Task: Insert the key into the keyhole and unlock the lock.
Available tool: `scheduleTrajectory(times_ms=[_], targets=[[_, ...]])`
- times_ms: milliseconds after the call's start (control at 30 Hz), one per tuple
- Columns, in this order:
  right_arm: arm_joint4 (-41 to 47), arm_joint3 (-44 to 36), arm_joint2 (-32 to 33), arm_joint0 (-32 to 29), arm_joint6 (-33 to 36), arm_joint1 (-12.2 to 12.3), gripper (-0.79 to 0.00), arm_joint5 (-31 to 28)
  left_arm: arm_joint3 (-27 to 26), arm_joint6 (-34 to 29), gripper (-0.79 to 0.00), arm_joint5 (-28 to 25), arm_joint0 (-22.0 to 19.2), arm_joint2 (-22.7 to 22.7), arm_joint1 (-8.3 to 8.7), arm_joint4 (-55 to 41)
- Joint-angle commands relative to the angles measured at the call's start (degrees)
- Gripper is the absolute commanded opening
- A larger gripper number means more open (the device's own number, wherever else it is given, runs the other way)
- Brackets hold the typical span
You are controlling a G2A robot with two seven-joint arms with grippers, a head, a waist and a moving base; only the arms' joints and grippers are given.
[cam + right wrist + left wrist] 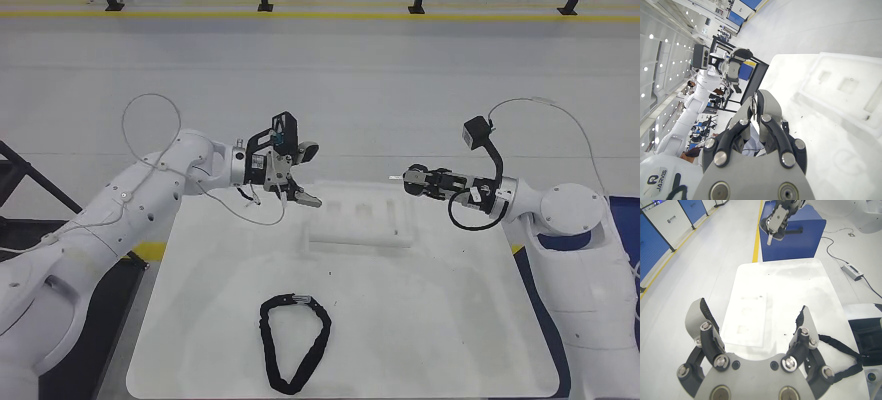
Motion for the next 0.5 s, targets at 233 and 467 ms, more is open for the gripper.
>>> scheduleTrajectory(times_ms=[233, 467], targets=[[0.0, 0.0, 0.0, 0.0, 0.0, 0.0, -0.785, 0.0, -1.7, 7.7, 0.000, -0.1, 11.0, -1.3, 1.85, 8.5], [0.0, 0.0, 0.0, 0.0, 0.0, 0.0, -0.785, 0.0, -5.0, 10.9, 0.000, -1.9, 16.3, -2.0, 4.27, 14.5]])
